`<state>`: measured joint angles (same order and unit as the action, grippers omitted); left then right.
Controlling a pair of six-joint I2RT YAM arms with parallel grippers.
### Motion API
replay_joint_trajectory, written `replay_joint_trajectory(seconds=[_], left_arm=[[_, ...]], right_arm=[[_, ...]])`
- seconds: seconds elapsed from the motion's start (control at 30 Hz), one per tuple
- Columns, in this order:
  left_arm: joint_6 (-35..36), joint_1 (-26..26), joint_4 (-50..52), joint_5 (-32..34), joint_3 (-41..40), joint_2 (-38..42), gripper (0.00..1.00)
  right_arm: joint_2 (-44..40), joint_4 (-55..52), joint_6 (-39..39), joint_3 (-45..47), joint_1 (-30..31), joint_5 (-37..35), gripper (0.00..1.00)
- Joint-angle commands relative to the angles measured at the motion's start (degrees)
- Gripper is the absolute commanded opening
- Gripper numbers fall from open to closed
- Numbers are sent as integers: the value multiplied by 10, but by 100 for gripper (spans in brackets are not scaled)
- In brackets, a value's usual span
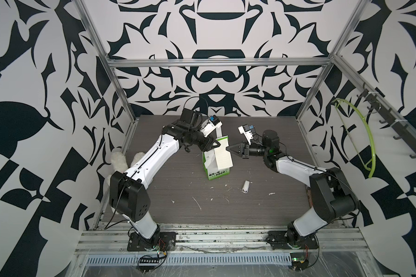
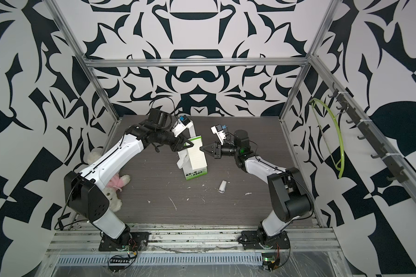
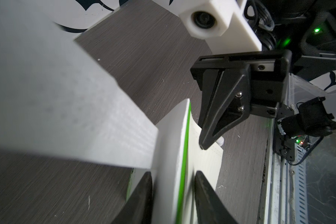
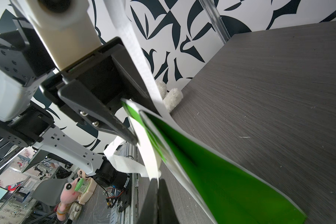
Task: Staple the receipts to the bags
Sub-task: Hold the receipt from the takeout bag.
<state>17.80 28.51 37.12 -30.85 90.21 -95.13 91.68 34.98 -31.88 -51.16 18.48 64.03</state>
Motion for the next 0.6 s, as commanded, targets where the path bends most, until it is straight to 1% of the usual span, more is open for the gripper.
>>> replay_joint_trajectory(seconds=[0.0, 0.27, 0.43, 0.57], left_arm=[[0, -3, 8, -3, 9, -10, 40], [-1, -2, 10, -4, 9, -8, 40], [-3, -3, 10, -4, 10, -8, 37], [-4, -3, 10, -4, 9, -7, 37]], right_arm=[[-13, 28, 6, -17, 2, 7, 0], [-14, 45, -9, -22, 2, 6, 0], [-13, 36, -9, -25, 2, 2, 0], [-14, 36, -8, -28, 2, 0, 0]])
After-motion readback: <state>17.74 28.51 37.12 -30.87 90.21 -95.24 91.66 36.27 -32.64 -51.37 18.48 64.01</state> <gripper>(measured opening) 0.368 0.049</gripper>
